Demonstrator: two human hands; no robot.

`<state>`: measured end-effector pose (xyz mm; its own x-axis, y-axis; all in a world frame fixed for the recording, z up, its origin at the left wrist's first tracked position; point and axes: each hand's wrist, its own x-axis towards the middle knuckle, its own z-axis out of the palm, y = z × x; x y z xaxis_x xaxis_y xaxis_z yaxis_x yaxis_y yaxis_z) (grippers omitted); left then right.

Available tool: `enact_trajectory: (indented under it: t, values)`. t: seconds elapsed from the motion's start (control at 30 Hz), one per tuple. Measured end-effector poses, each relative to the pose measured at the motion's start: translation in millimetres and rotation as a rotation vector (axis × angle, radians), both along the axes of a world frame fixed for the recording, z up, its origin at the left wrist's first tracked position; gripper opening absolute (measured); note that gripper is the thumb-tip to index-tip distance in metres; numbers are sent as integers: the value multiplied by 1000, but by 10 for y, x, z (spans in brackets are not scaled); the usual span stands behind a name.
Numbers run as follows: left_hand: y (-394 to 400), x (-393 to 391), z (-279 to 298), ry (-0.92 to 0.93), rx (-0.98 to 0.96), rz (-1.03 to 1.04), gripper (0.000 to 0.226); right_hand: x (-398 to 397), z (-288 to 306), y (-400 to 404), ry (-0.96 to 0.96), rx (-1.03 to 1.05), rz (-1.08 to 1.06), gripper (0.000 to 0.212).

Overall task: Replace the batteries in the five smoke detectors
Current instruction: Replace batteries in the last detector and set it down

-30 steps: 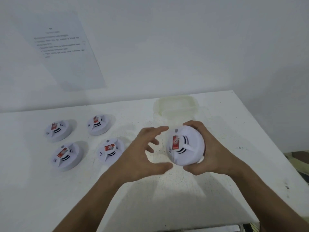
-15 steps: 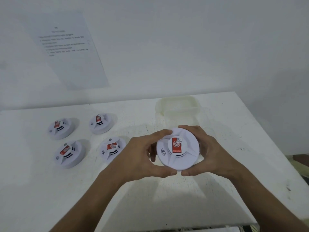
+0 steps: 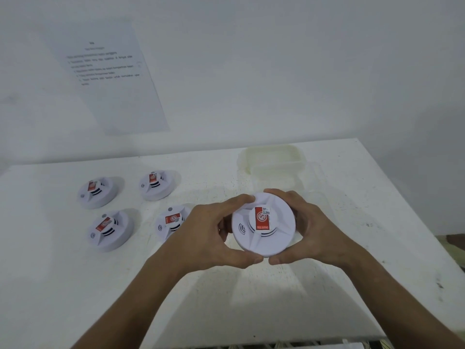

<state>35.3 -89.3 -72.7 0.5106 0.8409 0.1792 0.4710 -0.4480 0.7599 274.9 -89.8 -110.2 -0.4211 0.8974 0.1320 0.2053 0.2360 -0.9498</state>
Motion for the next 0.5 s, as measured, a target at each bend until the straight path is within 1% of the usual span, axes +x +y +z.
enact_trajectory:
  t: [0.27,0.5]
  values:
    - [-6,-25,-7,-14,-34,13,85,-25,4,3,6,5,19,102]
    - [-14,-41,-46,-48,-46,-15,85,-21,19,1,-1,9,31,101]
